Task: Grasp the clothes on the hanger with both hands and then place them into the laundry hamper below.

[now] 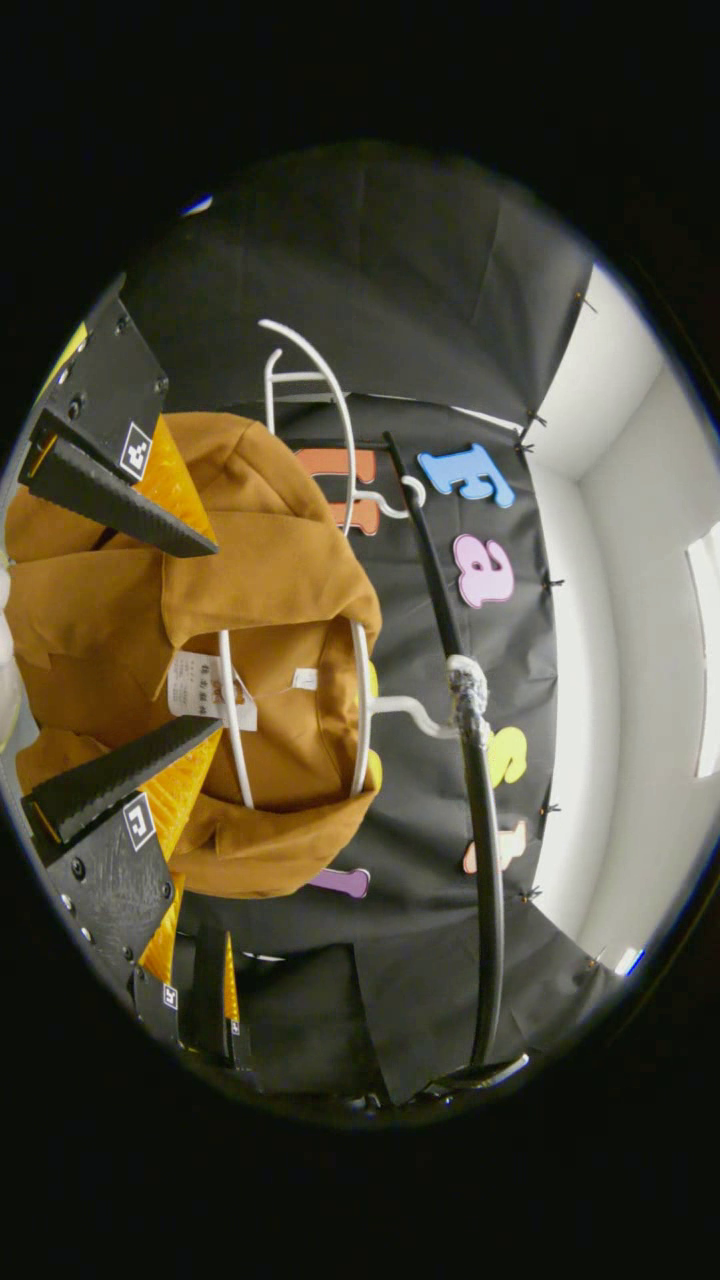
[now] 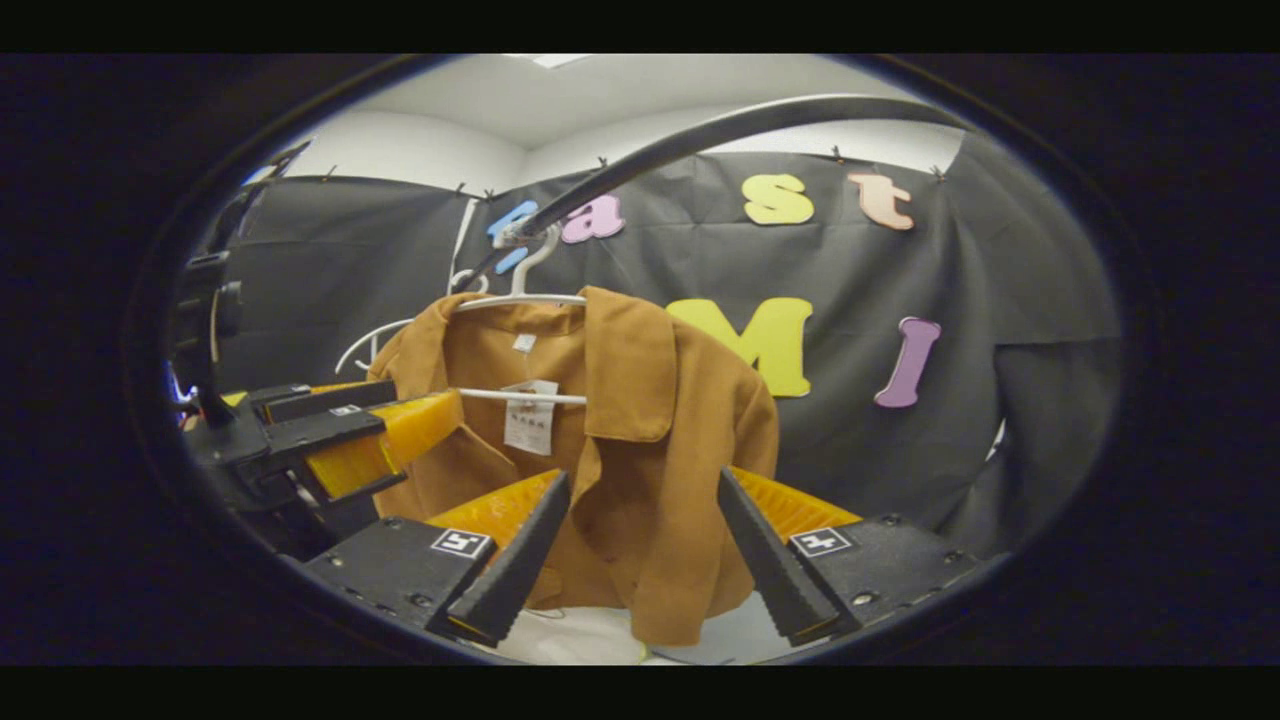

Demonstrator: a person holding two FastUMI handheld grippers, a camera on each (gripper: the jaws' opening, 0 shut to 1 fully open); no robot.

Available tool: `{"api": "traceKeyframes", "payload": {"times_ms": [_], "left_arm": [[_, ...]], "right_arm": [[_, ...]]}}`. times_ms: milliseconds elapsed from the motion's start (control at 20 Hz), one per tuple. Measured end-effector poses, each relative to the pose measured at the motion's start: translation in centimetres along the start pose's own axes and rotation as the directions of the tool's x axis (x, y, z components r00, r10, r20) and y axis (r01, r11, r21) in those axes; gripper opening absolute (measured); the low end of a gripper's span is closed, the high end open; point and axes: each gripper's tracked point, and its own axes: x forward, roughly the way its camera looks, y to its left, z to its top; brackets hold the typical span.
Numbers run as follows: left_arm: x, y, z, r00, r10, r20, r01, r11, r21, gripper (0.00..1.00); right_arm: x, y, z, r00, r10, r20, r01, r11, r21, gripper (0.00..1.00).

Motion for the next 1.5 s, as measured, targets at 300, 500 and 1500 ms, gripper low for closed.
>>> {"api": "traceKeyframes", "payload": {"times_ms": [300,500,1500], "left_arm": [[1.9,2.2,-1.7,0.994,0.106,-0.04,-0.105,0.994,0.021,0.97],[2.8,2.9,-2.5,0.988,0.148,-0.053,-0.146,0.988,0.044,1.0],[3.9,4.9,-4.0,0.978,0.166,-0.123,-0.159,0.985,0.059,0.01]], "right_arm": [[4.0,1.1,-0.7,0.999,0.028,-0.032,-0.027,0.999,0.019,0.89],[6.0,1.2,-0.9,0.999,0.005,-0.039,-0.003,0.999,0.033,0.88],[10.0,-1.6,-1.8,0.971,0.217,-0.097,-0.203,0.969,0.14,0.04]]}}
